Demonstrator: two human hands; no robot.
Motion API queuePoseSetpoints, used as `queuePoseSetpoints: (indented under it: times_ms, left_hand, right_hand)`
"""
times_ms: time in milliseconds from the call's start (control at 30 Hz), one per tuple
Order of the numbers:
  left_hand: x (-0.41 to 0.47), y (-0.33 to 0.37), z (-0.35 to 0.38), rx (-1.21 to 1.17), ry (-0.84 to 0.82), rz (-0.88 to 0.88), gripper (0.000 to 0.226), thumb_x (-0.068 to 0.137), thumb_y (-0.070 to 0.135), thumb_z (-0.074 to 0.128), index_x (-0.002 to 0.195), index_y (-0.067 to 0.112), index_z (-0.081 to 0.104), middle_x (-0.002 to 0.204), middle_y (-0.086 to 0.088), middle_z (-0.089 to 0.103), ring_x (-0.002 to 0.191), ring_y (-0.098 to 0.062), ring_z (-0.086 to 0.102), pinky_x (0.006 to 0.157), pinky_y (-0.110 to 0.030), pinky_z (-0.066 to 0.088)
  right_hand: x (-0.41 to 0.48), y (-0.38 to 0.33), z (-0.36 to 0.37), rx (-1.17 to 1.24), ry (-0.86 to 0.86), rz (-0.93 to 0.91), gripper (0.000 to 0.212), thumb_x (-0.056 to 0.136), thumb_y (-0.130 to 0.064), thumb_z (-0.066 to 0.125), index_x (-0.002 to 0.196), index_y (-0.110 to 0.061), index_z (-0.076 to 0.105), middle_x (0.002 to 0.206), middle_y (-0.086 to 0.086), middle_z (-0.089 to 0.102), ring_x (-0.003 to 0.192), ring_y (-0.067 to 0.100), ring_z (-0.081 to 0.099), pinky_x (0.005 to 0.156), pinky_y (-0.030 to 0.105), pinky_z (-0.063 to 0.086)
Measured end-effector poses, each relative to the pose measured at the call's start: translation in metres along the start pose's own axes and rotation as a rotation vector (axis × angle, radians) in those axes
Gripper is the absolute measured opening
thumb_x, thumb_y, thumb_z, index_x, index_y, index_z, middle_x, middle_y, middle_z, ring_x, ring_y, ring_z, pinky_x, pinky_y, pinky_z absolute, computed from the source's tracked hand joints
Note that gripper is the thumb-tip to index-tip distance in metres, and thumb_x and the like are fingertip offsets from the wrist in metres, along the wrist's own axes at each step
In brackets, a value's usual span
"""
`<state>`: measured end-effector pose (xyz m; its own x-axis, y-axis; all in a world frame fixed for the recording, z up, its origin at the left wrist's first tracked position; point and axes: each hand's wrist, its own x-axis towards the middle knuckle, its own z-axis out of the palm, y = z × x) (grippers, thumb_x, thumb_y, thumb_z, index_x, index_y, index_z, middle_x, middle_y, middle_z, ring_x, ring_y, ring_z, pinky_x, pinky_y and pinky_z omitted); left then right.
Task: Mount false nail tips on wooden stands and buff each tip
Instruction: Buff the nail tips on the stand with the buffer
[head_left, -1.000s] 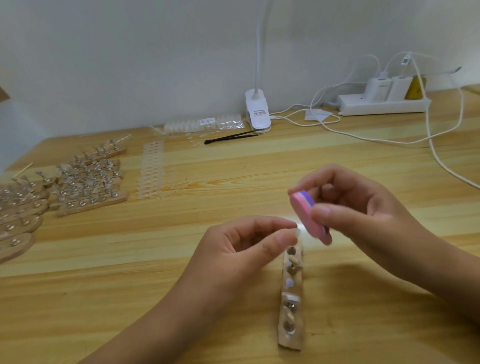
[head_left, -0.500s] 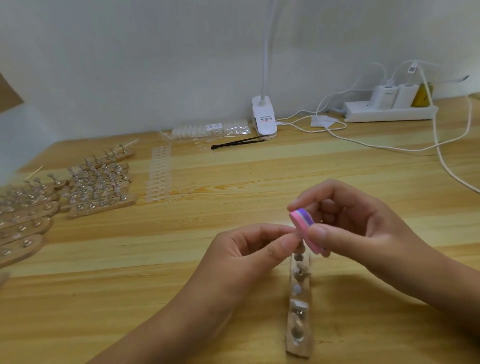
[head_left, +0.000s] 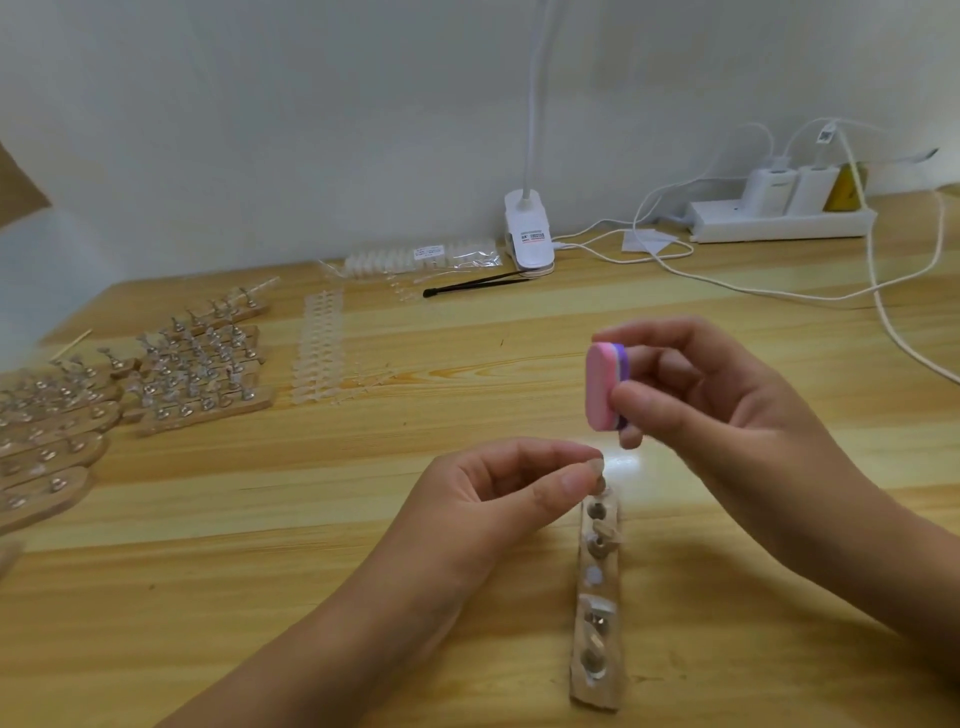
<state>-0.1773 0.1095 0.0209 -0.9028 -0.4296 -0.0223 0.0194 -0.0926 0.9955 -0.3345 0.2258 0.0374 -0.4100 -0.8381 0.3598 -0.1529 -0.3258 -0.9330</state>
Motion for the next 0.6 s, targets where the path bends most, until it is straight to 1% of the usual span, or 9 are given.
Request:
queuePoseSetpoints:
  times_ms: [67, 133, 200, 267, 333, 400, 467, 533, 600]
  left_hand:
    - [0.000, 0.000, -0.002, -0.006, 0.008, -0.017, 0.034, 0.073, 0.044, 0.077, 0.103, 0.028, 0.076, 0.101, 0.002, 0.075, 0.099, -0.005, 0.068, 0.086, -0.019, 0.049]
    - [0.001, 0.001, -0.004, -0.060, 0.022, -0.036, 0.038, 0.071, 0.044, 0.078, 0.106, 0.030, 0.074, 0.099, 0.001, 0.075, 0.095, -0.006, 0.067, 0.089, -0.025, 0.048]
    - [0.002, 0.003, -0.006, -0.168, 0.043, -0.042, 0.033, 0.070, 0.039, 0.079, 0.102, 0.031, 0.074, 0.094, -0.002, 0.074, 0.086, -0.008, 0.066, 0.082, -0.023, 0.052]
    - [0.002, 0.005, -0.006, -0.251, 0.074, -0.034, 0.025, 0.068, 0.037, 0.082, 0.090, 0.030, 0.075, 0.088, -0.006, 0.073, 0.079, -0.010, 0.066, 0.075, -0.019, 0.053]
    - [0.002, 0.006, -0.006, -0.258, 0.094, -0.008, 0.028, 0.062, 0.043, 0.087, 0.081, 0.028, 0.073, 0.083, -0.005, 0.072, 0.076, -0.010, 0.066, 0.073, -0.019, 0.053]
    - [0.002, 0.006, -0.006, -0.216, 0.101, 0.006, 0.036, 0.057, 0.052, 0.087, 0.075, 0.027, 0.070, 0.079, -0.001, 0.071, 0.075, -0.009, 0.065, 0.073, -0.018, 0.053]
    - [0.002, 0.005, -0.007, -0.165, 0.104, 0.003, 0.039, 0.055, 0.058, 0.085, 0.072, 0.027, 0.069, 0.077, 0.002, 0.069, 0.074, -0.008, 0.065, 0.073, -0.018, 0.053]
    - [0.001, 0.002, -0.007, -0.122, 0.097, -0.003, 0.042, 0.056, 0.062, 0.084, 0.073, 0.027, 0.067, 0.079, 0.000, 0.069, 0.077, -0.011, 0.064, 0.076, -0.020, 0.053]
    - [0.002, 0.000, -0.007, -0.096, 0.097, -0.014, 0.046, 0.055, 0.067, 0.081, 0.074, 0.028, 0.068, 0.081, -0.002, 0.069, 0.080, -0.013, 0.064, 0.078, -0.022, 0.053]
  right_hand:
    - [-0.001, 0.000, -0.005, 0.002, 0.048, 0.010, 0.044, 0.073, -0.029, 0.077, 0.115, -0.023, 0.065, 0.086, -0.006, 0.068, 0.076, 0.005, 0.064, 0.072, 0.017, 0.052]
    - [-0.004, 0.000, -0.012, -0.045, 0.030, 0.010, 0.041, 0.071, -0.033, 0.078, 0.111, -0.027, 0.070, 0.088, -0.006, 0.069, 0.079, 0.006, 0.064, 0.073, 0.015, 0.052]
    - [-0.007, -0.001, -0.015, -0.112, -0.063, -0.006, 0.030, 0.074, -0.031, 0.077, 0.104, -0.026, 0.072, 0.095, -0.004, 0.069, 0.084, 0.007, 0.066, 0.075, 0.015, 0.052]
    - [-0.009, 0.000, -0.015, -0.177, -0.159, -0.030, 0.024, 0.081, -0.029, 0.067, 0.103, -0.021, 0.071, 0.106, -0.002, 0.068, 0.097, 0.009, 0.066, 0.081, 0.019, 0.052]
    - [-0.011, 0.003, -0.013, -0.254, -0.238, -0.033, 0.023, 0.083, -0.030, 0.066, 0.104, -0.023, 0.070, 0.118, -0.004, 0.066, 0.115, 0.017, 0.061, 0.093, 0.027, 0.049]
    - [-0.012, 0.005, -0.011, -0.304, -0.303, -0.036, 0.023, 0.084, -0.033, 0.067, 0.106, -0.029, 0.070, 0.125, -0.008, 0.064, 0.125, 0.019, 0.055, 0.102, 0.031, 0.043]
    - [-0.014, 0.006, -0.008, -0.318, -0.334, -0.053, 0.024, 0.085, -0.033, 0.067, 0.109, -0.031, 0.070, 0.126, -0.011, 0.063, 0.127, 0.018, 0.053, 0.104, 0.031, 0.041]
    - [-0.014, 0.005, -0.006, -0.346, -0.347, -0.082, 0.026, 0.086, -0.033, 0.067, 0.111, -0.030, 0.070, 0.124, -0.011, 0.064, 0.126, 0.019, 0.055, 0.102, 0.033, 0.043]
    - [-0.014, 0.005, -0.004, -0.422, -0.337, -0.148, 0.026, 0.087, -0.032, 0.067, 0.113, -0.028, 0.070, 0.121, -0.012, 0.065, 0.122, 0.017, 0.057, 0.099, 0.033, 0.045]
